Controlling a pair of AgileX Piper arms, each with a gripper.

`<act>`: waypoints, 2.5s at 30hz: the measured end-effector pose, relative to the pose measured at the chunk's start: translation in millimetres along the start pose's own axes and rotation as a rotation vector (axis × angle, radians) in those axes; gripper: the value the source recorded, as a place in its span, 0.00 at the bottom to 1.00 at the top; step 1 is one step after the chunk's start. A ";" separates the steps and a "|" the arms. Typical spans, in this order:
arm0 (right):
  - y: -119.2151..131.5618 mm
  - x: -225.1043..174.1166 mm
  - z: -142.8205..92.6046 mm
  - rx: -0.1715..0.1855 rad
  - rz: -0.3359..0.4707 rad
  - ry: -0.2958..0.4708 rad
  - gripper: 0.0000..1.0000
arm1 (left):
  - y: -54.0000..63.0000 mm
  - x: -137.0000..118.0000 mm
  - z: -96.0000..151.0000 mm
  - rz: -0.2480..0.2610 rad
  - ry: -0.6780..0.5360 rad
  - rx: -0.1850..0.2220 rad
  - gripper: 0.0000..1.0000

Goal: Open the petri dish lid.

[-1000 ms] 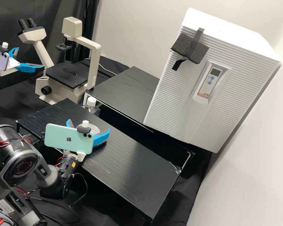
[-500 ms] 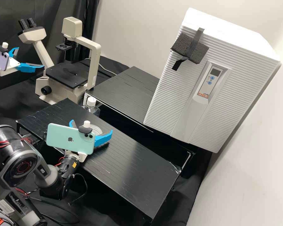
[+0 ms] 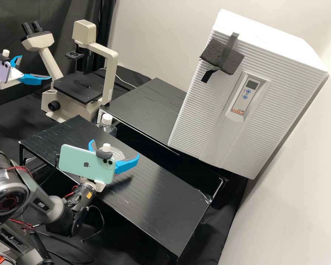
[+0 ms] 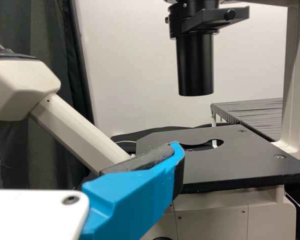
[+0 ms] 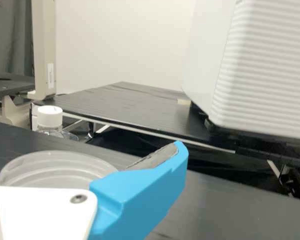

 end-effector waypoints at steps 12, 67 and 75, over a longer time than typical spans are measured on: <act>-3.0 1.4 3.9 0.015 -0.019 -0.017 1.00 | 0.0 0.0 0.0 0.000 0.000 0.000 1.00; -4.8 3.1 0.7 0.030 -0.018 -0.003 0.00 | 0.0 0.0 0.0 0.000 0.000 0.000 1.00; -1.3 1.9 3.7 0.063 0.006 -0.018 0.00 | 0.0 0.0 0.0 0.000 0.000 0.000 1.00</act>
